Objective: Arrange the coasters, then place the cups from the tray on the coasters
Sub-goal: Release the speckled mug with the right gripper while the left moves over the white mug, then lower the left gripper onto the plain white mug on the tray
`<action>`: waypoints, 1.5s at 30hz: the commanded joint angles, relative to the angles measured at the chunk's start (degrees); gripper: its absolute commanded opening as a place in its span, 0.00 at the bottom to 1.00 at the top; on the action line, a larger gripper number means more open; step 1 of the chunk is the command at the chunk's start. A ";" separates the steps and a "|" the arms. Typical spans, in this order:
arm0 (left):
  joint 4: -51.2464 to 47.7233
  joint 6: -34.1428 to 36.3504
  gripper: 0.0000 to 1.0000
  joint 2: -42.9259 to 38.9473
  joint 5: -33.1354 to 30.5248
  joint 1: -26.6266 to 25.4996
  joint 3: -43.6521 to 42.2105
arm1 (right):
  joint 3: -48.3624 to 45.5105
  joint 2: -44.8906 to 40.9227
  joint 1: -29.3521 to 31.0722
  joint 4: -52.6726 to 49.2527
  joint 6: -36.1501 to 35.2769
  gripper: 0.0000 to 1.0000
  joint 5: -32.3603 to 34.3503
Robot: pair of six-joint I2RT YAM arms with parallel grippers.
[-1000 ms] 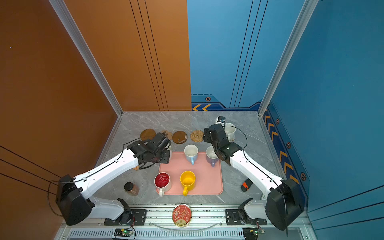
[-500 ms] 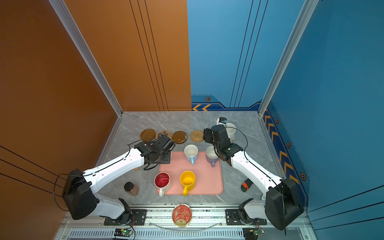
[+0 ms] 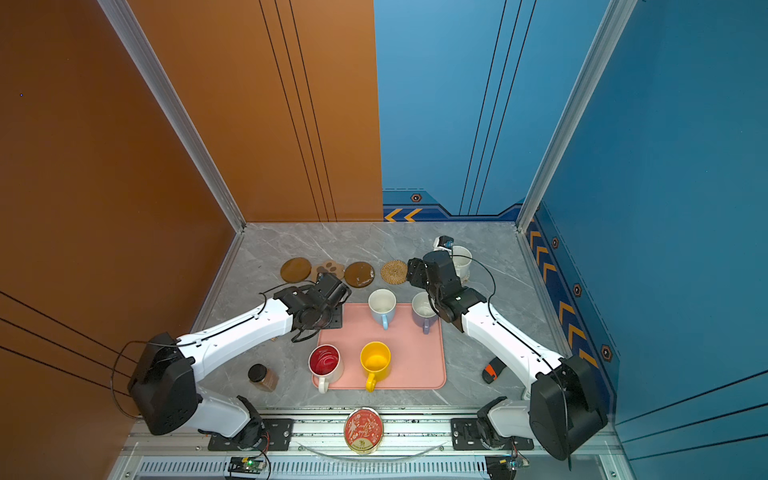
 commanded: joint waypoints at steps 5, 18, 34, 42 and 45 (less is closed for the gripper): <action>0.73 0.45 0.51 2.74 0.52 1.38 -0.26 | -0.64 0.96 -0.62 0.44 0.51 0.72 -0.20; 2.39 1.76 0.42 3.98 0.58 3.11 -0.74 | -0.21 2.14 -0.68 0.61 0.51 0.72 -0.68; 4.59 2.21 0.32 5.65 2.95 4.32 -1.97 | 0.16 3.08 -0.78 1.01 0.60 0.72 -1.38; 4.64 2.29 0.24 6.00 3.22 4.52 -1.97 | 0.14 2.97 -0.87 0.79 0.67 0.73 -1.30; 4.63 2.25 0.19 6.00 3.31 4.53 -1.97 | 0.06 2.94 -0.87 0.70 0.63 0.73 -1.29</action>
